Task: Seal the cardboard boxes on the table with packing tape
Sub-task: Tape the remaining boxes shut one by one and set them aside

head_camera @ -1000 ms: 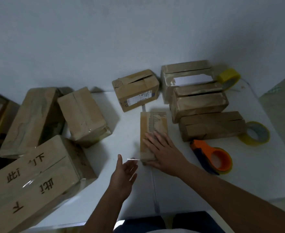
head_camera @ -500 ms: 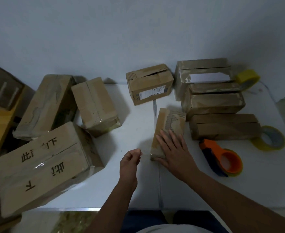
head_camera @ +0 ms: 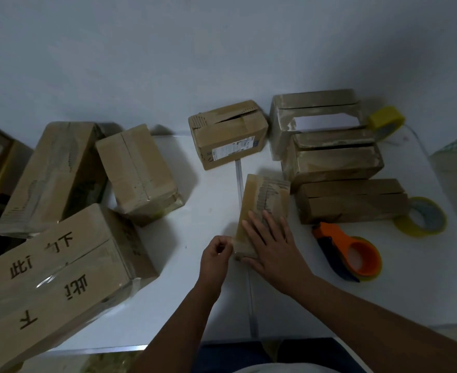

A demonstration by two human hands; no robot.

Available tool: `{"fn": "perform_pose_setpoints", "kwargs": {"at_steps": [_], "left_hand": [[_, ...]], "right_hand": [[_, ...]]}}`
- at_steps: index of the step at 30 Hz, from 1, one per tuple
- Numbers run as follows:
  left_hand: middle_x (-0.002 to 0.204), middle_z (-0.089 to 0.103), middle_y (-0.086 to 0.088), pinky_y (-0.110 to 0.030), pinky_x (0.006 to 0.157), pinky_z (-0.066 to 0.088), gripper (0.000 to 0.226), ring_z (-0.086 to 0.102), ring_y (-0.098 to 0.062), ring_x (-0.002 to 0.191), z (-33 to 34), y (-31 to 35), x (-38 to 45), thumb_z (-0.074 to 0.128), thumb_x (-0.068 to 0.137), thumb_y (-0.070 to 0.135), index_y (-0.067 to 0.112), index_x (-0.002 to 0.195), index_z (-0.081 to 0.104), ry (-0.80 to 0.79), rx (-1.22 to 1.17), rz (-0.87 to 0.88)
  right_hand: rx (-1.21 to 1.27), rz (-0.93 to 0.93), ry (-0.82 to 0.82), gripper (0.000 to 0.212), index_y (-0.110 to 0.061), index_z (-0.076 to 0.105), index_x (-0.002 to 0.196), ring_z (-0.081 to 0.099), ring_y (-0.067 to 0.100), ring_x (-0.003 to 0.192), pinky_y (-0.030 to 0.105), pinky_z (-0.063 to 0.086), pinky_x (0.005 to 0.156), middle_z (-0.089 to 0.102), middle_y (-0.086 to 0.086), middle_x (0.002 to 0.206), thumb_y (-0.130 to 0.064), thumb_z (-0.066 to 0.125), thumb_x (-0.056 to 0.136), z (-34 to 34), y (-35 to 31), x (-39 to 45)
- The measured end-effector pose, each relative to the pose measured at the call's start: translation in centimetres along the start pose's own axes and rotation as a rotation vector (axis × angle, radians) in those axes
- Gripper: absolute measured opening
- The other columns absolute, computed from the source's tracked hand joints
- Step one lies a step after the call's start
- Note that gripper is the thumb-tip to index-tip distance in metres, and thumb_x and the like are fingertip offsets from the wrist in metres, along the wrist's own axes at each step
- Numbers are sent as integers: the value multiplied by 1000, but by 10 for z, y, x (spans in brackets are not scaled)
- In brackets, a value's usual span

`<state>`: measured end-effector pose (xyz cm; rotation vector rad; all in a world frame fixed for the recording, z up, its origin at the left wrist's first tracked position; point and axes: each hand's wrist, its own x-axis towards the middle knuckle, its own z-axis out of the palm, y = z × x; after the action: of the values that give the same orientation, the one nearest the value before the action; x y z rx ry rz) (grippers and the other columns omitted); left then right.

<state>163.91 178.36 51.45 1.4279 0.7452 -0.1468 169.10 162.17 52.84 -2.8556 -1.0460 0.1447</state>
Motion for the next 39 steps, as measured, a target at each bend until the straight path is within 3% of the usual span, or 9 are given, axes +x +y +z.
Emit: {"fn": "perform_pose_setpoints", "kwargs": {"at_steps": [4,10,14,16,19,23,26,30,39], "left_hand": [[110,66,-2,-13,71,47,9,62,-15,96,3,-4,-3,55,100,18,22,99,63,4,85,29],[130,48,7,-28,89,52,33,59,-21,108,12,-1,5,58,98,15,20,130,51,67,195,52],[123,62,0,-30,92,49,25,60,-19,111,-1,2,9,52,99,12,16,121,63,135,404,31],[117,67,5,-18,86,46,25,60,-11,108,-15,10,-3,50,100,12,18,116,69,184,428,21],[113,70,13,-8,82,42,31,61,-4,108,-22,27,-23,49,101,11,28,112,72,37,410,72],[135,52,7,6,87,28,51,50,-7,122,2,40,-41,40,99,-4,15,146,45,-148,588,205],[150,33,4,-7,100,27,64,41,-11,133,9,52,-34,40,96,-6,16,154,24,-300,608,196],[148,49,6,-25,105,44,69,47,-7,134,-25,65,-8,56,90,-12,21,149,39,-662,308,79],[140,58,6,-28,103,47,88,57,-8,124,-43,72,30,72,85,43,32,156,21,-676,1095,459]], "right_hand": [[-3,-1,-10,75,-18,24,154,13,32,149,56,19,115,16,6,162,-63,34,95,0,-1,0],[-1,12,-48,76,-18,22,154,13,31,149,55,18,116,15,6,162,-64,32,94,-3,-1,0],[0,13,-59,77,-19,21,154,14,31,148,55,17,115,15,5,162,-65,32,94,-4,-1,-1],[6,12,-63,77,-19,21,154,14,31,149,54,17,115,14,5,162,-65,31,94,-5,0,-1],[16,14,-67,76,-18,22,154,15,31,148,55,18,115,16,5,162,-65,29,94,-5,-1,0],[31,16,-82,74,-17,27,153,18,32,147,55,20,114,20,6,161,-65,18,97,-6,-2,0],[36,13,-91,75,-16,31,151,21,33,146,55,21,113,23,7,160,-64,13,97,-9,-2,0],[23,8,-103,76,-15,30,152,20,33,147,55,19,114,22,8,160,-65,15,97,-11,-3,0],[6,-2,-100,76,-15,27,153,17,33,147,56,20,114,19,8,161,-64,28,95,-9,0,-1]]}}
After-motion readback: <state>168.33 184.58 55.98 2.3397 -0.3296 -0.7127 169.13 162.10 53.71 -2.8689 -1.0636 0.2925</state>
